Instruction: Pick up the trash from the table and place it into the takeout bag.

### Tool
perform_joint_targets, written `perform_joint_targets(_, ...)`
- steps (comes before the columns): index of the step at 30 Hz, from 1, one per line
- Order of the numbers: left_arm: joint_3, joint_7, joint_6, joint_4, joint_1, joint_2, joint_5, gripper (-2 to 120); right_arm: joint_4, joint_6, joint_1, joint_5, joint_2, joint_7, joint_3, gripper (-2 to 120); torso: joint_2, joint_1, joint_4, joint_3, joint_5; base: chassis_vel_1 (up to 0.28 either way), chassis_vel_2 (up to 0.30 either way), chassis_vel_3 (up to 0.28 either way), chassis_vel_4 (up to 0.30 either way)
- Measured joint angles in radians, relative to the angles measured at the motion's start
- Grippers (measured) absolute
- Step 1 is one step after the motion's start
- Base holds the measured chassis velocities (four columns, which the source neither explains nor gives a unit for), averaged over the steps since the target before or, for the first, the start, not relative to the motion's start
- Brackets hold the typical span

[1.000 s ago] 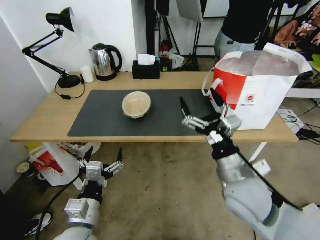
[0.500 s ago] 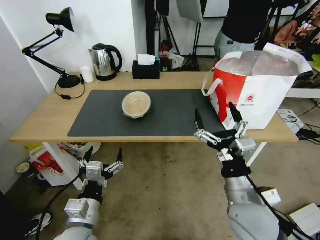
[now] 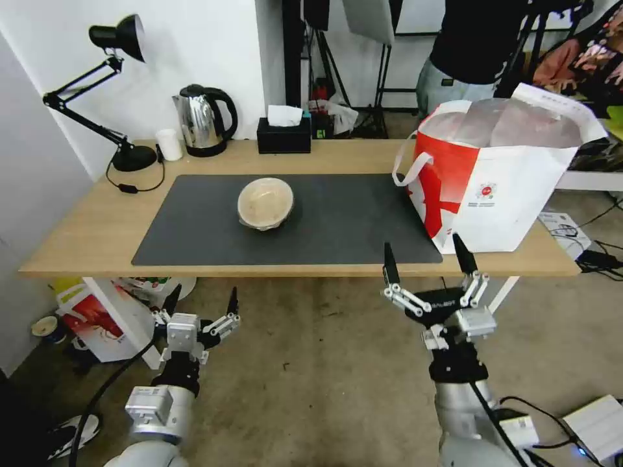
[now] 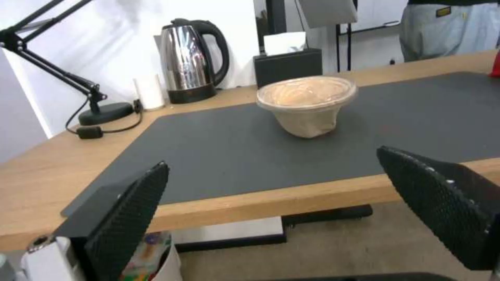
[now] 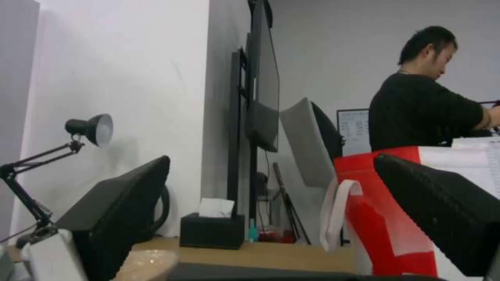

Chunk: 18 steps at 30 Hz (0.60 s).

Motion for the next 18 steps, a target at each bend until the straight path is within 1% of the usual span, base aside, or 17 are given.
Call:
perform_joint_targets(7,0.0,0.0,0.0,0.0,0.0,0.0,0.0,100,-0.014,0.003,-0.02,-0.027,0.019,0.034,0.001,100,0.0,0.0,0.0001,0.0,-0.0001,0.0,0.0,0.0,0.0)
perform_joint_targets(11,0.0,0.0,0.0,0.0,0.0,0.0,0.0,100,-0.04,0.002,-0.036,-0.06,0.037,0.072,-0.005,100,0.0,0.0,0.0,0.0,0.0,0.0,0.0,0.0,0.0)
perform_joint_targets(18,0.0,0.0,0.0,0.0,0.0,0.0,0.0,100,-0.075,0.008,-0.066,-0.098,0.054,0.107,-0.008,100,0.0,0.0,-0.0001,0.0,0.0,0.0,0.0,0.0,0.0)
